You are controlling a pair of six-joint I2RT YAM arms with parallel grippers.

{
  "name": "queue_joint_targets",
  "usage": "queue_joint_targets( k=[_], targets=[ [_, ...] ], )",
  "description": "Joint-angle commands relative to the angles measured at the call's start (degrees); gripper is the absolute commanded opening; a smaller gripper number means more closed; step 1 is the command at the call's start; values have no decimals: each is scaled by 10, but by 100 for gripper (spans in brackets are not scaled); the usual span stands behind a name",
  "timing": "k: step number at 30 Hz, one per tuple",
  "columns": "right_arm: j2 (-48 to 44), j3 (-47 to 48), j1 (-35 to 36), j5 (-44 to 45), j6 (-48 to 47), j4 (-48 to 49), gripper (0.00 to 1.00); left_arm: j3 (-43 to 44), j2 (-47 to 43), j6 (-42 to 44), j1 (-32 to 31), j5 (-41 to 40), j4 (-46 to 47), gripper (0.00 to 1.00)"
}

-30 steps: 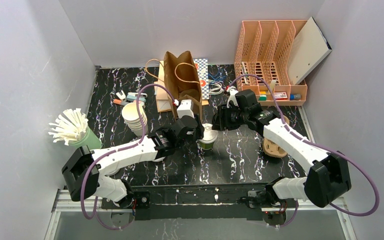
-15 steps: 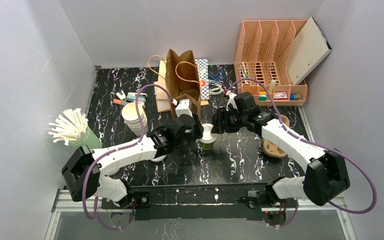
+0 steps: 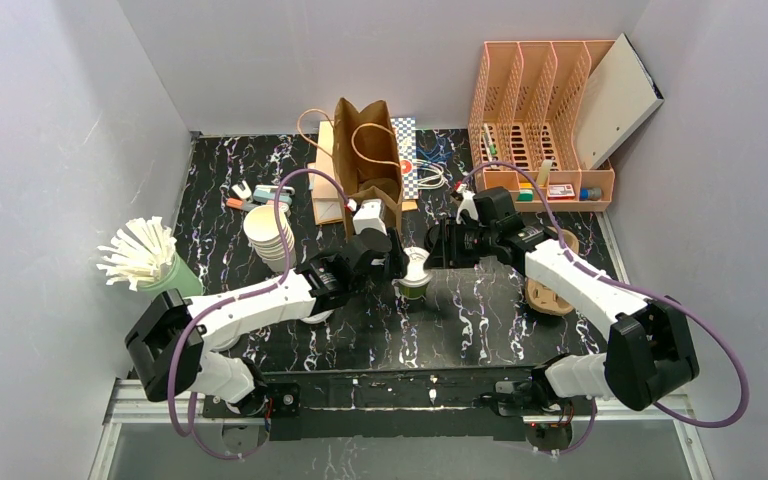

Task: Pack the takeout coffee

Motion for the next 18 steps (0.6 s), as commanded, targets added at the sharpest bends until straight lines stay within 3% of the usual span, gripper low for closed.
queue_joint_targets(
  k=[1, 12, 18],
  targets=[
    [-2, -13, -11, -31, 10, 23, 48, -7, 8, -3, 3, 1, 12, 40],
    [-1, -29, -23, -51, 16, 36, 43, -3, 16, -1, 3, 3, 12, 38],
    [-3, -12, -24, -44, 7, 24, 51, 2, 14, 3, 3, 2, 9, 33]
  ],
)
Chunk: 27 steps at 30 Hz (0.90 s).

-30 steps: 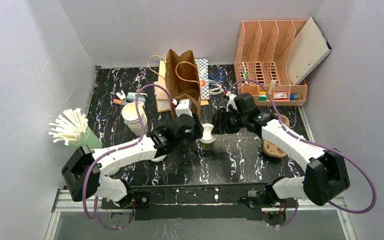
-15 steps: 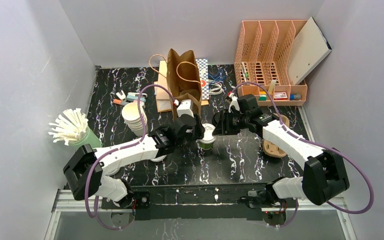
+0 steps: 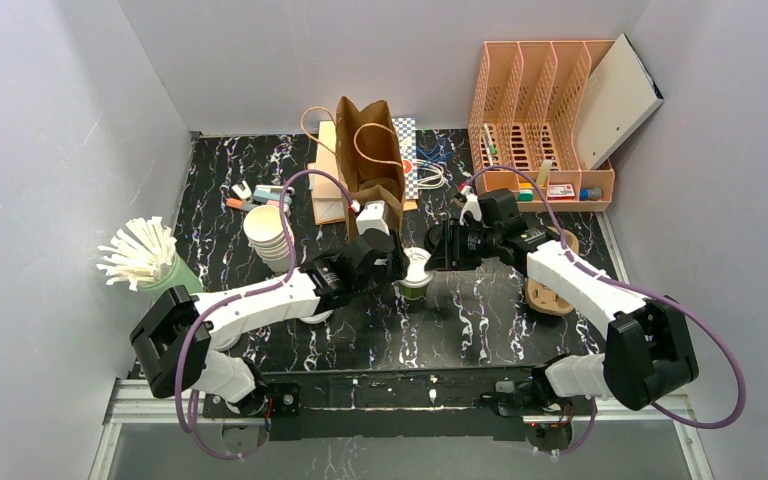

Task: Pack the takeout coffee

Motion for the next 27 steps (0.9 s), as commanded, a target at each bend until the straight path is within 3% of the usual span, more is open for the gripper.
queue_joint_targets(
  k=[1, 10, 16, 27],
  targets=[
    [-5, 15, -3, 0, -10, 1, 53, 4, -6, 3, 2, -10, -4, 32],
    [-9, 54, -2, 39, -43, -41, 62, 25, -15, 17, 2, -18, -26, 32],
    [-5, 82, 10, 65, -63, -61, 51, 34, -13, 23, 2, -18, -42, 31],
    [16, 95, 28, 74, -68, -61, 42, 48, 12, 32, 2, -18, -50, 28]
  ],
)
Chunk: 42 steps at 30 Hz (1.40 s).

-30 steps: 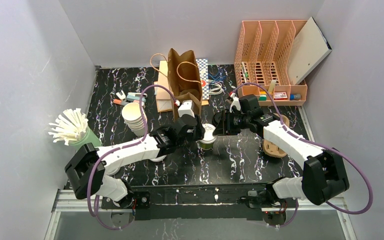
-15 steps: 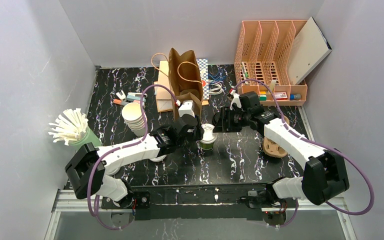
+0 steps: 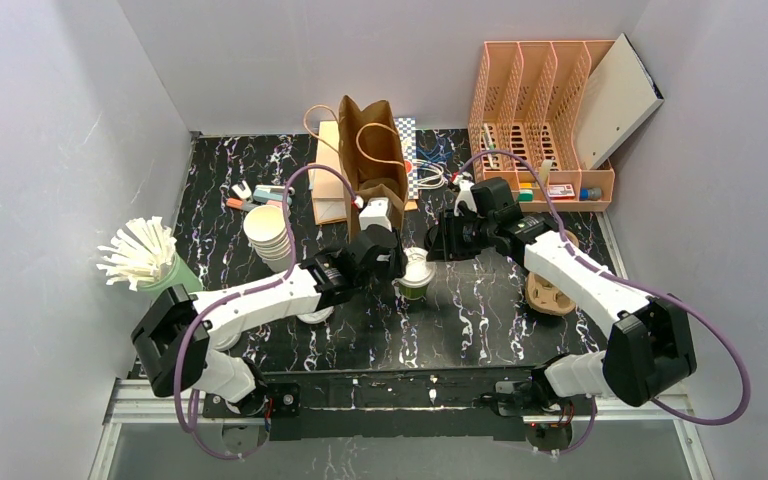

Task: Pack the takeout coffee

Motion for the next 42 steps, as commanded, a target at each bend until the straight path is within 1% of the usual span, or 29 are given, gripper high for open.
queue_joint_targets(
  k=[1, 11, 19, 21, 25, 42],
  targets=[
    [10, 23, 4, 6, -7, 0, 42, 22, 13, 9, 2, -16, -11, 28],
    [15, 23, 7, 4, -10, -1, 36, 24, 26, 9, 2, -16, -10, 27],
    [10, 30, 8, 7, -13, -14, 34, 26, 14, 10, 2, -14, -12, 27],
    [9, 33, 9, 6, -13, -17, 35, 27, 12, 10, 2, -13, -12, 27],
    [5, 36, 11, 12, -12, -22, 41, 28, 11, 11, 2, -12, -12, 27],
    [3, 42, 30, 32, -2, -33, 38, 38, -4, 17, 2, -16, -24, 32]
  ],
)
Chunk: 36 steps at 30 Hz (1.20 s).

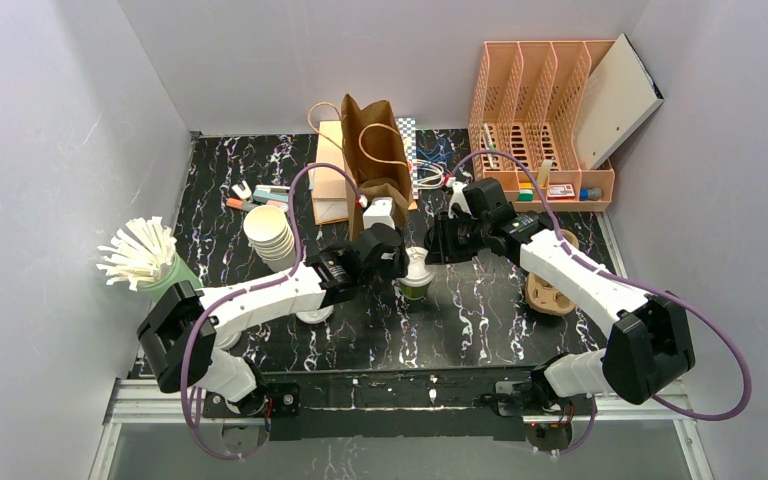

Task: Pack the takeout coffee

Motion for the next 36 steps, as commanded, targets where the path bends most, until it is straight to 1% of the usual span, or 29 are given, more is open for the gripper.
queue_joint_targets(
  k=[1, 17, 33, 36],
  targets=[
    [-6, 20, 6, 6, 3, -2, 38, 21, -24, 9, 2, -14, -15, 32],
    [-6, -6, 7, 24, 6, -8, 32, 19, 9, 7, 2, -4, -6, 28],
    [-9, -38, 13, 18, 11, -4, 31, 9, 14, 8, -4, 1, -6, 27],
    [-8, -41, 16, 19, 11, -4, 30, 6, 14, 10, -7, -3, -7, 27]
  ],
)
